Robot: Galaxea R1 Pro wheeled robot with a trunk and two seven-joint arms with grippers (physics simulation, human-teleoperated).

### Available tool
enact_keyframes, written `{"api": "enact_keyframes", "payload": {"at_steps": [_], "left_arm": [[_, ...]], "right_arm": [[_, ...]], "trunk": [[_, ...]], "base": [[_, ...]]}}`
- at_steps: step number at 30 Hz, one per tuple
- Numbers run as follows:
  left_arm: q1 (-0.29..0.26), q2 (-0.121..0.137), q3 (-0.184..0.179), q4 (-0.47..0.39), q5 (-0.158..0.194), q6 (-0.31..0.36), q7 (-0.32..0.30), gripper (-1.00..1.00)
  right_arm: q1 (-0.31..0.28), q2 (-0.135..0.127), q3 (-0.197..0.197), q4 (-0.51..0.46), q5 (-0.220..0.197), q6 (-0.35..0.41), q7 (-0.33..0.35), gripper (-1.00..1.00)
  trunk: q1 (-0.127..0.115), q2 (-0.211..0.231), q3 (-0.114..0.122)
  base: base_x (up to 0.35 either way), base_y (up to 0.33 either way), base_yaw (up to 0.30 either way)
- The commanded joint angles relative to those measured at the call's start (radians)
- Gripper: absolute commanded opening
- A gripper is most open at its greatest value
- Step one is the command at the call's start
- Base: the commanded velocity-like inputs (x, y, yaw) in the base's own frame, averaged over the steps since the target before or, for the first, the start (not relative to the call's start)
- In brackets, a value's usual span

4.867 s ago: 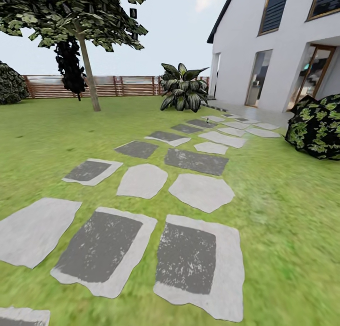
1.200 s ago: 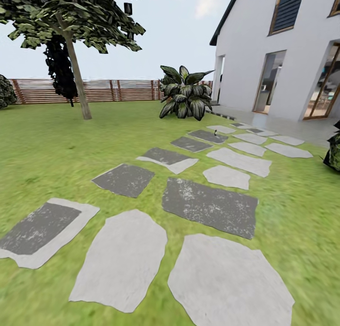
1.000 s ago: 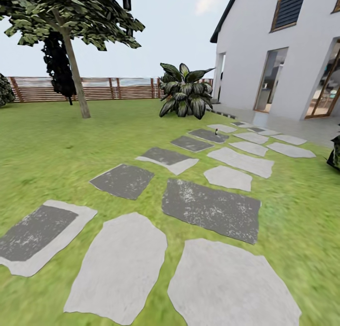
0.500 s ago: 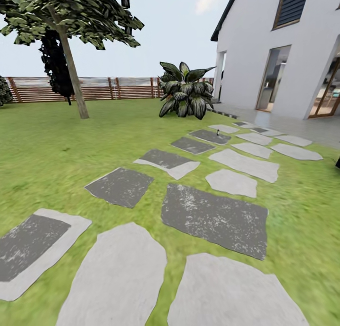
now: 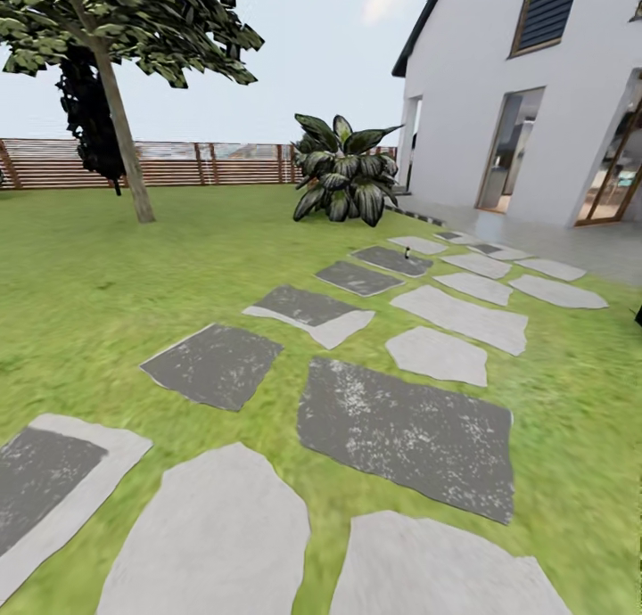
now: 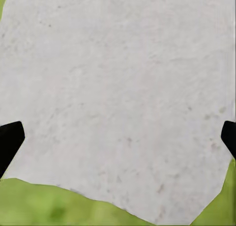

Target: In the garden, pick up the pesticide atomizer on the floor and spray pesticide onto both trees until each tree trunk is fully covered.

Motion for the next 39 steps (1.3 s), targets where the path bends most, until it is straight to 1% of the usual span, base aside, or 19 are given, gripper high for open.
{"api": "enact_keyframes", "payload": {"at_steps": [1,17,39], "left_arm": [[0.000,0.000,0.000,0.000,0.000,0.000,0.000,1.00],[0.000,0.000,0.000,0.000,0.000,0.000,0.000,1.00],[0.000,0.000,0.000,0.000,0.000,0.000,0.000,1.00]], "right_arm": [[0.000,0.000,0.000,0.000,0.000,0.000,0.000,1.00],[0.000,0.000,0.000,0.000,0.000,0.000,0.000,1.00],[0.000,0.000,0.001,0.000,0.000,0.000,-0.001,1.00]], "trunk": [[0.000,0.000,0.000],[0.000,0.000,0.000],[0.000,0.000,0.000]], "base": [[0.338,0.000,-0.254],[0.338,0.000,-0.262],[0.338,0.000,-0.013]]}}
